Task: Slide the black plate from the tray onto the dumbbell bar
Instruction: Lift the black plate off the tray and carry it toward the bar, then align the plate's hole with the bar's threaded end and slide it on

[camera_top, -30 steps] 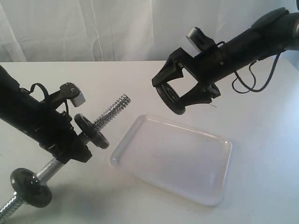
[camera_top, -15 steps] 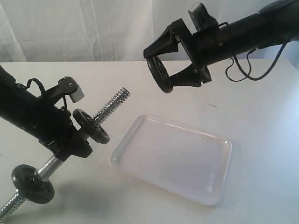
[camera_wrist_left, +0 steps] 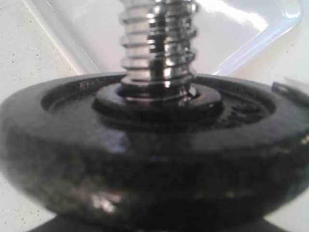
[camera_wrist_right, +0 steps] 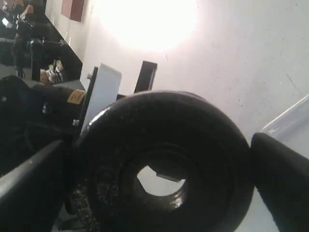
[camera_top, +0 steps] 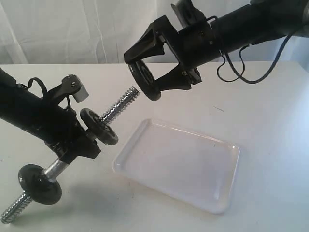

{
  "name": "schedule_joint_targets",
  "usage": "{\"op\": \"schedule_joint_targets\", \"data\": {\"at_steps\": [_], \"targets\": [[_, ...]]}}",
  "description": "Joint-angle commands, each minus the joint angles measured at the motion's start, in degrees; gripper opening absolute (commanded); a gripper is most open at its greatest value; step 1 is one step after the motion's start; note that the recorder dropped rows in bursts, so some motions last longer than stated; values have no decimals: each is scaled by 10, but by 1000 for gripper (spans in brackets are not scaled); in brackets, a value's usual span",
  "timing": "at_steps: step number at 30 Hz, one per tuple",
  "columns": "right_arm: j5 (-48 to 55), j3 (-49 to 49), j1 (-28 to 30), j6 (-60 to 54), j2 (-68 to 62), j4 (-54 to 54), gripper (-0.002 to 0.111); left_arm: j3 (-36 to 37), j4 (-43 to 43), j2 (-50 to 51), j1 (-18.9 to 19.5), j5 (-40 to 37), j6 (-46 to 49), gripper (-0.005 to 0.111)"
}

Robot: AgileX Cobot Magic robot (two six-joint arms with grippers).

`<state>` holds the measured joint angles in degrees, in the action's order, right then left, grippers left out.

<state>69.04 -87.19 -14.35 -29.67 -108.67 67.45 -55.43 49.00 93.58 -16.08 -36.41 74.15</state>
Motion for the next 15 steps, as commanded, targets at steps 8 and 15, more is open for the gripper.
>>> {"op": "schedule_joint_targets", "data": {"at_steps": [8, 15], "targets": [[9, 42, -1, -31, 12, 13, 0, -13, 88, -28, -1, -39, 15, 0], [9, 45, -1, -55, 12, 48, 0, -13, 103, -28, -1, -51, 28, 0]]}}
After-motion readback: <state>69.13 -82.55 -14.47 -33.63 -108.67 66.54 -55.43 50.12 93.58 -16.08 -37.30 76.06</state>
